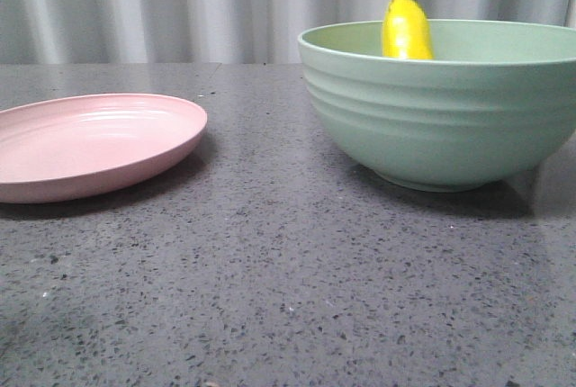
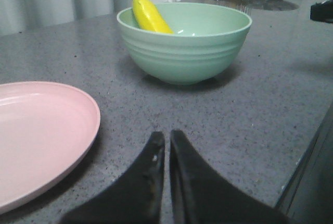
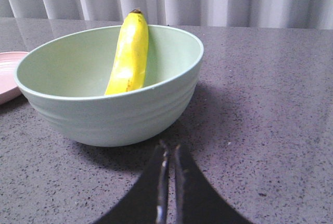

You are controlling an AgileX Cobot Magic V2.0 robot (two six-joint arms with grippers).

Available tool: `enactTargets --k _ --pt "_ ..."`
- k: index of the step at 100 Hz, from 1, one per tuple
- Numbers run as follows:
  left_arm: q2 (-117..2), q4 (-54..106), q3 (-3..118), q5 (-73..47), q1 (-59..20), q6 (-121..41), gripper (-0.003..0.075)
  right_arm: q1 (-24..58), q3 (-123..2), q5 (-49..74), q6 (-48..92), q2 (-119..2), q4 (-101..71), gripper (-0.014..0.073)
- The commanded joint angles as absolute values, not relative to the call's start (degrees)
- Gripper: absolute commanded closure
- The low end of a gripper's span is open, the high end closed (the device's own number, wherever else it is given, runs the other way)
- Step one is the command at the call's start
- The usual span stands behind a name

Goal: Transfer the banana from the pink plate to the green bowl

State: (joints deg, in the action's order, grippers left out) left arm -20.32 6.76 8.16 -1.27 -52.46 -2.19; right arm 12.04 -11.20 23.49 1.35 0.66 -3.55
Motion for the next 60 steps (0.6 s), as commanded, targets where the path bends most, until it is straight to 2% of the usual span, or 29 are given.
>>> enactTargets --k 1,16,31,41,60 --pt "-20.57 7.16 8.45 3.57 -52.9 -2.16 0.0741 12.03 -12.53 18.79 1.84 1.23 -3.09 0.0664" --pt "-20.57 7.16 5.45 4.83 -52.9 -2.16 0.0741 12.03 -12.53 18.79 1.84 1.23 -3.09 0.0664" --pt "-20.57 7.16 1.54 14.74 -50.78 -2.16 0.0741 12.03 -12.53 18.79 1.84 1.23 -3.09 0.0664" --pt "-20.57 7.0 -0.65 19.18 -47.07 -2.16 0.0741 12.03 -12.53 18.79 1.84 1.23 -3.09 0.0664" --pt "-15.32 5.57 -0.65 18.31 -35.83 -2.16 0.0741 12.03 -12.53 18.79 1.84 1.23 -3.09 0.0664"
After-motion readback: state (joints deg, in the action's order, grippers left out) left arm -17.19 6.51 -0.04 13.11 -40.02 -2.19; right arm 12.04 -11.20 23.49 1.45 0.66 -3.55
